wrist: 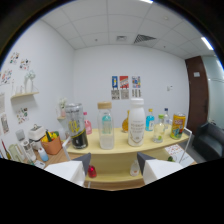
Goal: Make me a cup of Mount Fuji.
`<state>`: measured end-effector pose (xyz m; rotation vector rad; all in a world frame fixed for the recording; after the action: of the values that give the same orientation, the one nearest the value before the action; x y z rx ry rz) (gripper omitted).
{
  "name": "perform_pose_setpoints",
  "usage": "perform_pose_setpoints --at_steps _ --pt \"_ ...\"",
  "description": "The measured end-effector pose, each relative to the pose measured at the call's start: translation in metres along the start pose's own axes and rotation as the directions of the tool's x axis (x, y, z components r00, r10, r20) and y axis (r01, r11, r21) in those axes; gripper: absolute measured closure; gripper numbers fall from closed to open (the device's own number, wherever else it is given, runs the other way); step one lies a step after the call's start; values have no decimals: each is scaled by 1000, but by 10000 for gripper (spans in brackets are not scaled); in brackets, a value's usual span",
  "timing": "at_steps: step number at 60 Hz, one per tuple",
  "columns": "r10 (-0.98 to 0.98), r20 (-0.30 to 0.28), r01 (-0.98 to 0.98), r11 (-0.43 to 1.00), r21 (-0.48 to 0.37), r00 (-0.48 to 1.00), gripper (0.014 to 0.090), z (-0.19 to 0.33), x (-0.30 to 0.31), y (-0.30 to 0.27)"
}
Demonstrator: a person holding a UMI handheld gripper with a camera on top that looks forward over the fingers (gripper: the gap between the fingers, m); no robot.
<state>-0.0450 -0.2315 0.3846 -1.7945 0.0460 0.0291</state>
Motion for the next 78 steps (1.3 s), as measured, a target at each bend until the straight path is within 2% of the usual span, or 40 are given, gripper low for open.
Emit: perform_pose_setpoints --at_steps 5,13,19,31,42,57,69,78 --pt "0 13 -1 998 62 1000 182 16 -11 -29" --pt "-7 9 6 995 97 1000 189 49 -22 -50" --pt "4 6 -4 996 92 1000 234 75 -26 -51" --pt "9 -15 -8 998 56 1000 382 115 -26 -45" --pt "-7 -72 11 998 56 997 617 131 -20 -41" --pt "-52 -61 57 995 80 997 647 118 -25 -50" --pt "-42 -14 44 985 169 999 653 59 -33 -73" --pt "-34 18 31 987 160 999 655 21 -36 -35"
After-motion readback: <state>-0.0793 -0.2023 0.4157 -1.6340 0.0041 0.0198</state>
